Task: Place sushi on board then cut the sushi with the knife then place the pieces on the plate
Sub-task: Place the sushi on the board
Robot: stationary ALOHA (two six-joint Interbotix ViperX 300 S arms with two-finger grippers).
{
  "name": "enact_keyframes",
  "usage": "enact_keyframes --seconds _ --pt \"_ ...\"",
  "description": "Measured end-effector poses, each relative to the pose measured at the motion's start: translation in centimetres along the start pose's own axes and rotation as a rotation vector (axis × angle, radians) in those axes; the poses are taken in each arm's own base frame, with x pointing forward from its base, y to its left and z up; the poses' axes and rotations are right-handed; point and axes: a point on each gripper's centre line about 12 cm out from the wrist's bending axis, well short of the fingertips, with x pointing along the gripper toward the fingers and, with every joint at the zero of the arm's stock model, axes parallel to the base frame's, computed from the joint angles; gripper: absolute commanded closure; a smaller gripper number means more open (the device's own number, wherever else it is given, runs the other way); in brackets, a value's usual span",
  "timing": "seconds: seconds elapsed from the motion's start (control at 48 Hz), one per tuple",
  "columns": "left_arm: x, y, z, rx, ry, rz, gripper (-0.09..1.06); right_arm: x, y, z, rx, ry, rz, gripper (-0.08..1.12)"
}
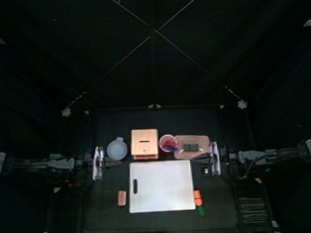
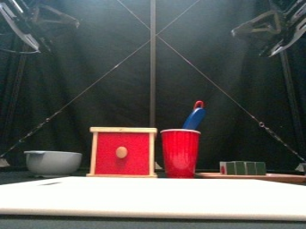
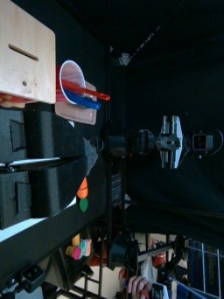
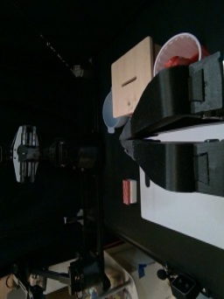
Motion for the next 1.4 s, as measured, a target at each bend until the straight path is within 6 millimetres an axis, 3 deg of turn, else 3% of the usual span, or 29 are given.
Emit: enact_keyframes --seconds 0.292,0.417,0.667,0.875,1.0,1.396 --pt "0.7 0.0 -1.4 0.016 0.003 -0.002 1.00 0.0 -0.7 -0.3 0.045 0.010 -0.039 1.01" --pt "0.8 -0.2 -1.3 0.044 -0.011 -0.015 1.00 0.2 -2.2 0.1 0.107 0.034 -0.122 1.01" --pt "0.8 -0.2 -1.3 0.057 -0.017 -0.017 1.00 0.6 -6.0 -1.1 0.186 0.324 -0.303 1.00" --pt "0.8 0.1 -1.6 0.058 -0.007 -0.004 1.00 0.9 -7.7 -1.8 0.179 0.540 -0.362 0.97" --pt "0.8 0.3 -2.0 0.053 0.004 0.005 0.99 1.0 -8.4 -2.6 0.152 0.635 -0.382 0.82" --pt "1.2 0.5 -2.6 0.046 0.033 0.016 0.99 2.3 -9.8 -7.1 0.051 0.888 -0.367 0.15"
